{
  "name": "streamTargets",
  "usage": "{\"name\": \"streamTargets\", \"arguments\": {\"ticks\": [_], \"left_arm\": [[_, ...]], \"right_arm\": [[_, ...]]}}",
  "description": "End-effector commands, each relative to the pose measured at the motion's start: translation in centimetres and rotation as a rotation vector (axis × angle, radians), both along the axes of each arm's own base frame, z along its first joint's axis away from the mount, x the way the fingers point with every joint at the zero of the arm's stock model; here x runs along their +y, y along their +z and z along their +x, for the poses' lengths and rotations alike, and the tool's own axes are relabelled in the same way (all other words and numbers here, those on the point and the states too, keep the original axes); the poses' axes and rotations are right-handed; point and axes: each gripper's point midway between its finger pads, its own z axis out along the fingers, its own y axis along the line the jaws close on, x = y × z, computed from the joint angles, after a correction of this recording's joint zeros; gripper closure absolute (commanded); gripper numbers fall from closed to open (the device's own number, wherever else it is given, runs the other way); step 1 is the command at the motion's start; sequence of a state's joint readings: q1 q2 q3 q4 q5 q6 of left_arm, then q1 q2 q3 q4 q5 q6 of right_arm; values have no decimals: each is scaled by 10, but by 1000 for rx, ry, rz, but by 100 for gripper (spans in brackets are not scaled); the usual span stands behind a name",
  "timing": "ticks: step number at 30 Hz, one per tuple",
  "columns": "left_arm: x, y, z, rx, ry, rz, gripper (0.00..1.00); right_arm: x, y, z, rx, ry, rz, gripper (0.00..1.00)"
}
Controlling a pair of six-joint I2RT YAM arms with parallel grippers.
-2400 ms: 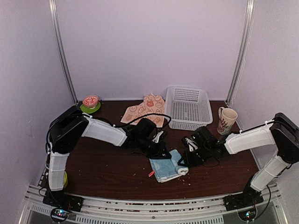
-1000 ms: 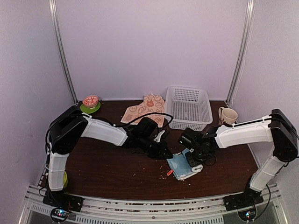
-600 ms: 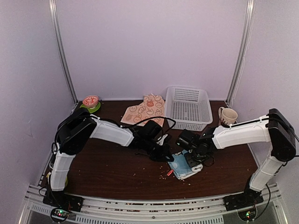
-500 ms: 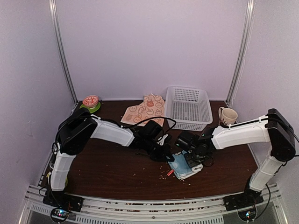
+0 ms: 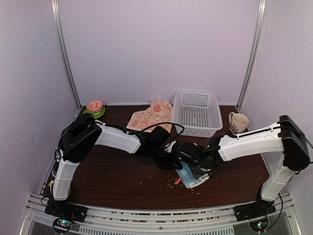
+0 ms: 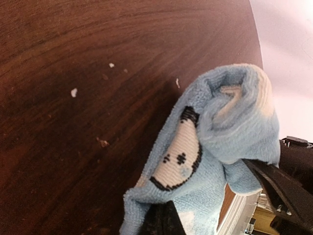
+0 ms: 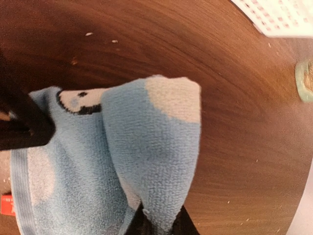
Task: Roll the towels
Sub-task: Roll the towel at the center of the board.
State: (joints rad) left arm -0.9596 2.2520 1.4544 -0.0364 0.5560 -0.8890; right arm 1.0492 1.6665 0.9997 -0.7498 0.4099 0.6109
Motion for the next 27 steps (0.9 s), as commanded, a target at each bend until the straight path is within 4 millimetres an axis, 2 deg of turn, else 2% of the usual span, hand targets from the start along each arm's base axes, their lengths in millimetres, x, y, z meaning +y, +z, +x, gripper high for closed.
{"name": "streamTargets", "arguments": {"ticks": [1,8,16,20,24,27], "left_arm": [[21,-48,-7,49,34,152,100],[23,-45,-9,50,32,144,100],[30,-26,-14,30,29,113,100],[26,-25,-16,46,19,88,100],[23,-21,-16,48,22,65,100],[24,-21,-17,49,21,63,100]], "right_arm": [[7,5,5,-39,6,-41,99],[3,2,5,-68,26,-199,100],[-16,1,9,-146,55,-428,100],[-3,-5,3,-159,112,-496,100],[18,-15,-7,-131,159,-447,99],[27,-20,-13,-103,167,-366,84]]}}
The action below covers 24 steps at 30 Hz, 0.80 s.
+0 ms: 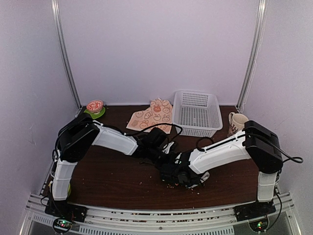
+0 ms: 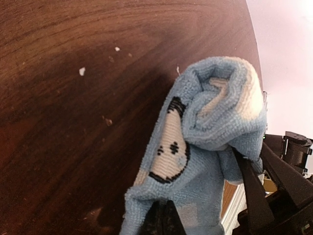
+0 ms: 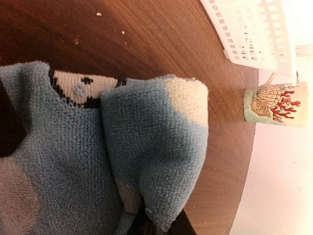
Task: Roll the towels
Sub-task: Roll the towel at the center of the board.
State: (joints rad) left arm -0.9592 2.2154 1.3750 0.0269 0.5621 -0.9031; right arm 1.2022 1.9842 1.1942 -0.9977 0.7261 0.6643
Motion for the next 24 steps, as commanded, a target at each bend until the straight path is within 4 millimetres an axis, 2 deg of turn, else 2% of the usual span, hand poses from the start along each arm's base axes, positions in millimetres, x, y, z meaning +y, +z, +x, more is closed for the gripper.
{"name": "streamTargets", "arguments": {"ticks": [1,5,11,17,24], "left_arm": [[16,-22,-11,47,16,80,100],[17,-22,-11,49,16,80,100],[17,-22,-11,48,17,78,100],[17,-22,-11,47,17,79,100],[17,-11,-9,30,13,65,100]], "right_arm": [[19,-8,-14,64,43,92,79],[27,-5,-18,84,54,194,65],[43,-1,-26,134,68,371,56],[48,8,-24,133,74,498,53],[47,1,-28,162,109,475,52]]}}
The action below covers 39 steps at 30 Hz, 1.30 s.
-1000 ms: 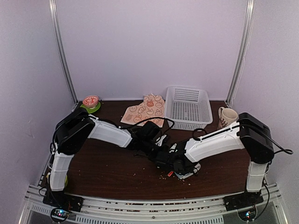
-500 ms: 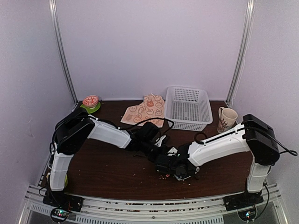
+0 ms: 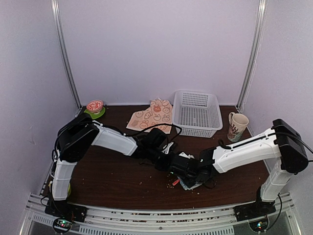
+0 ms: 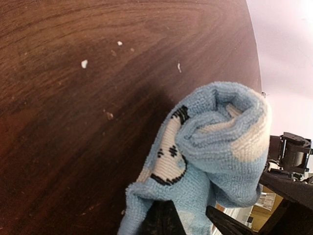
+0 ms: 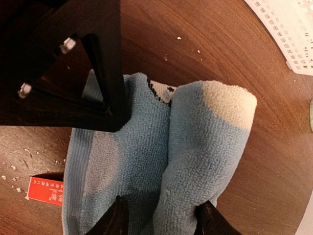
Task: Roll the towels
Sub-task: Roll the towel at the center of the board.
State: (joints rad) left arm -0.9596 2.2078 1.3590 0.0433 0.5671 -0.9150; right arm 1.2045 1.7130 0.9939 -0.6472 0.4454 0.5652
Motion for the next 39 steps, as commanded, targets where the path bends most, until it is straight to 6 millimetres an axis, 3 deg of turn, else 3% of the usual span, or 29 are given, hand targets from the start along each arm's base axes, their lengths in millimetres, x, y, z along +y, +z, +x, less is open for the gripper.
{"name": "streamTargets", "arguments": {"ticks": [1,17,27,32,39], "left_arm": [[16,-9,-6,18,10,69,100],[20,2,-2,-4,11,59,100],[22,-2,-5,-1,6,61,100],[23,-2,-5,-1,6,61,100],[32,16,1,-22,27,53,99]], "right_arm": [[10,-2,-3,22,39,54,52],[34,5,-28,112,179,278,46],[41,14,-24,104,163,353,44],[44,5,-28,142,169,339,43],[47,-10,-42,230,195,369,42]]}}
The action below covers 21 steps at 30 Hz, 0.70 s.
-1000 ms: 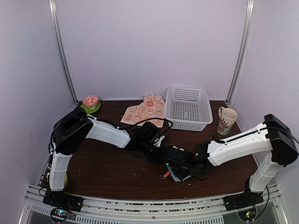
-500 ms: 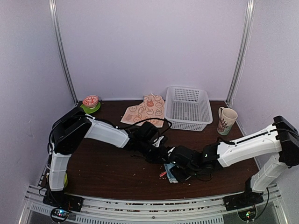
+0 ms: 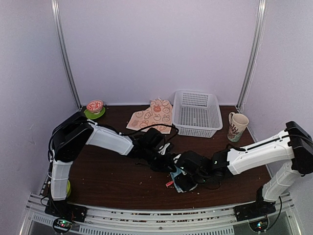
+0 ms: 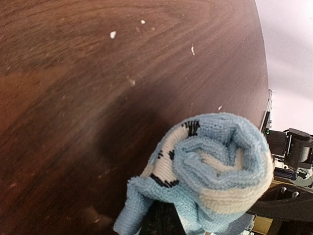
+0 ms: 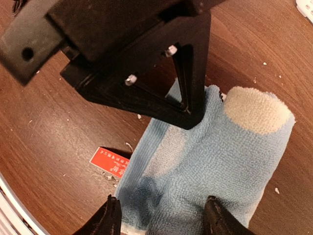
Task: Roll the towels
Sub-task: Roll the towel at the center of the board.
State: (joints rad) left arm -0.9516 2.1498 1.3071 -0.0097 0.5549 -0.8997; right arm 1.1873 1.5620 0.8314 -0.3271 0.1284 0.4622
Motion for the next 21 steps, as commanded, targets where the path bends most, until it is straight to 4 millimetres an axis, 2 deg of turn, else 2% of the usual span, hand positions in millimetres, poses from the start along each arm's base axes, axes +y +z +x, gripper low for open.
{"name": "streamTargets", "arguments": {"ticks": [1,5,8,11,14,21], "left_arm": [[18,18,8,-37,26,8,94],[30,37,11,-76,35,0,81],[32,53,11,-102,35,-20,76],[29,65,14,-118,44,-55,75],[16,75,17,-110,42,-118,76],[-10,78,18,-50,8,-242,79]], "right_arm": [[0,-17,-15,85,28,26,41],[-3,-22,-18,89,42,38,37],[-3,-25,-20,95,57,44,36],[-2,-25,-21,92,69,55,35],[-4,-25,-20,79,69,71,35],[-3,-24,-19,68,72,76,35]]}}
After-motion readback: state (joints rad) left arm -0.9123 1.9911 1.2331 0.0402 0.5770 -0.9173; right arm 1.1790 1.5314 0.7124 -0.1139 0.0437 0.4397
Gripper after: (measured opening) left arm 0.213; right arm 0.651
